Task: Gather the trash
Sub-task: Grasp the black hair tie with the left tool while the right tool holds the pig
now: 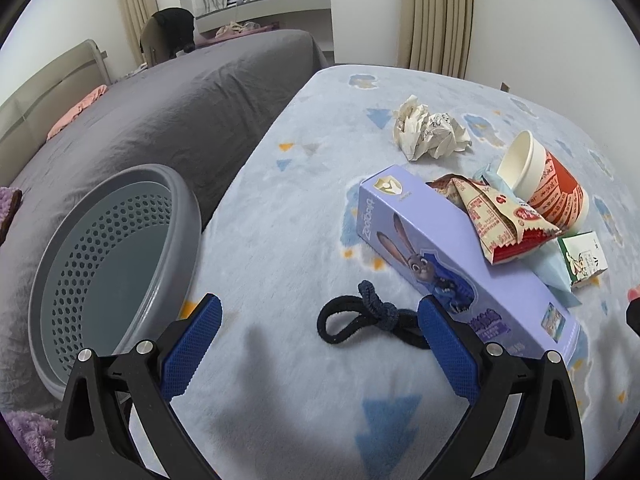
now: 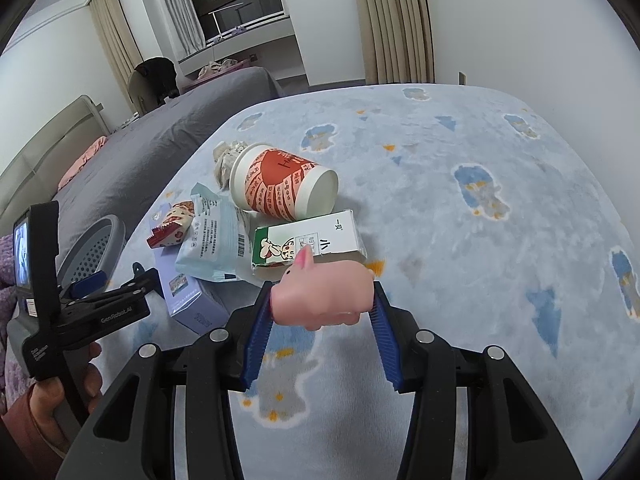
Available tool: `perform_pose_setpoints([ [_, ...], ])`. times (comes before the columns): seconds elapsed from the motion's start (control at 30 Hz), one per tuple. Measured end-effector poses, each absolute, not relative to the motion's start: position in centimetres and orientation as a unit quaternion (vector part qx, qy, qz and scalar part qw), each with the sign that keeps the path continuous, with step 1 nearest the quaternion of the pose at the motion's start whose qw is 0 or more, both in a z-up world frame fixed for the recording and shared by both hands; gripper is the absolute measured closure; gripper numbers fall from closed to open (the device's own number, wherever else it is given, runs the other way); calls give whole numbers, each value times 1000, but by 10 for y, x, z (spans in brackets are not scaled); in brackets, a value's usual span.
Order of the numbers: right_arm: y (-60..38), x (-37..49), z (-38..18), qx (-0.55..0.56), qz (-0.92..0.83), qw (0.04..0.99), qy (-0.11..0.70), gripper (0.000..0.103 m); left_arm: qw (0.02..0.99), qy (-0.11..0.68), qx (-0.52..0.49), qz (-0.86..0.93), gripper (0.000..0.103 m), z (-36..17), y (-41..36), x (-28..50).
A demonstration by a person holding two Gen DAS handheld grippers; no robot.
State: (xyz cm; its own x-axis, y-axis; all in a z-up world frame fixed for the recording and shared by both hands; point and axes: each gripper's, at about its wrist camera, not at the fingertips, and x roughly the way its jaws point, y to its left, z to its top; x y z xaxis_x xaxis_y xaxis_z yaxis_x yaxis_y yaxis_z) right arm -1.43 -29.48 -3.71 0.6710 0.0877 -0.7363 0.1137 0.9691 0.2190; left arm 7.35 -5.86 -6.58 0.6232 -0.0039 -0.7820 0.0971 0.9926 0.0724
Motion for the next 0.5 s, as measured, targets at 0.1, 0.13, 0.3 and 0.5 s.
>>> perform_pose_setpoints([
  [0.1,-295,-13,-38,125,-7,905,407,57,897,438,44,-43,23,-67,-59,77],
  [0.13,-296,-13,-38,125,-7,905,407,57,894,444,41,-49,30,-69,-60,79],
  [0.3,-296,-14,-38,127,-9,905,406,57,887,453,20,-86,62,-71,-63,79],
  [0.5,-296,-13,-38,125,-8,905,406,57,885,449,27,-117,86,-66,-73,69],
])
